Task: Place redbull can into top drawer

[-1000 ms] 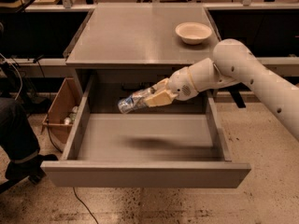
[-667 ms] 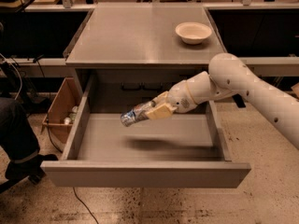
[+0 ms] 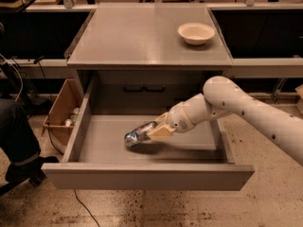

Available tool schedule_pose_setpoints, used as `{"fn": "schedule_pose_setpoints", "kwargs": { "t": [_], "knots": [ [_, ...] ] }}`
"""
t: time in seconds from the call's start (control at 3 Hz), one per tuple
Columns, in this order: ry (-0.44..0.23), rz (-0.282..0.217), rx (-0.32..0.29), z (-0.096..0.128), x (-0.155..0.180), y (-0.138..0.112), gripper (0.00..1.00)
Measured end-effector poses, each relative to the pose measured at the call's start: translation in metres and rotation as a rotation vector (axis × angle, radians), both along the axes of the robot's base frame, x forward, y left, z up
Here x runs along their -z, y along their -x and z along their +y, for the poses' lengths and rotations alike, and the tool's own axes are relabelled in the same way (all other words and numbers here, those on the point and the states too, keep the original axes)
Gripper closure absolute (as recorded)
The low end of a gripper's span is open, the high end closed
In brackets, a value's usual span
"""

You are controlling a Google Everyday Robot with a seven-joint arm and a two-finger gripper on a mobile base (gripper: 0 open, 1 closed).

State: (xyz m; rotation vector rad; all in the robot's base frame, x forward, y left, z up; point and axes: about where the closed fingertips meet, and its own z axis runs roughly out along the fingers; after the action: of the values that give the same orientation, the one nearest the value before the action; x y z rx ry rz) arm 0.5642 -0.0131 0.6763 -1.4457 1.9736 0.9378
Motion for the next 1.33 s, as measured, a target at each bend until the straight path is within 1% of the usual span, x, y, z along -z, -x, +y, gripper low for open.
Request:
{"fn": "schedule_pose_setpoints", "kwargs": {
  "t": [0.33,0.67,1.0,1.33],
  "knots": [
    [0.036,0.015,0.006,0.003,0.026,0.000,0.74],
    [0.063,0.013,-0.008,0.008,0.035,-0.004,0.51],
    [0.094,0.003,-0.034,0.011,0.034,-0.007,0.27],
    [0.124,-0.006,-0.051,0.007,0.030,-0.011,0.04]
  ]
}}
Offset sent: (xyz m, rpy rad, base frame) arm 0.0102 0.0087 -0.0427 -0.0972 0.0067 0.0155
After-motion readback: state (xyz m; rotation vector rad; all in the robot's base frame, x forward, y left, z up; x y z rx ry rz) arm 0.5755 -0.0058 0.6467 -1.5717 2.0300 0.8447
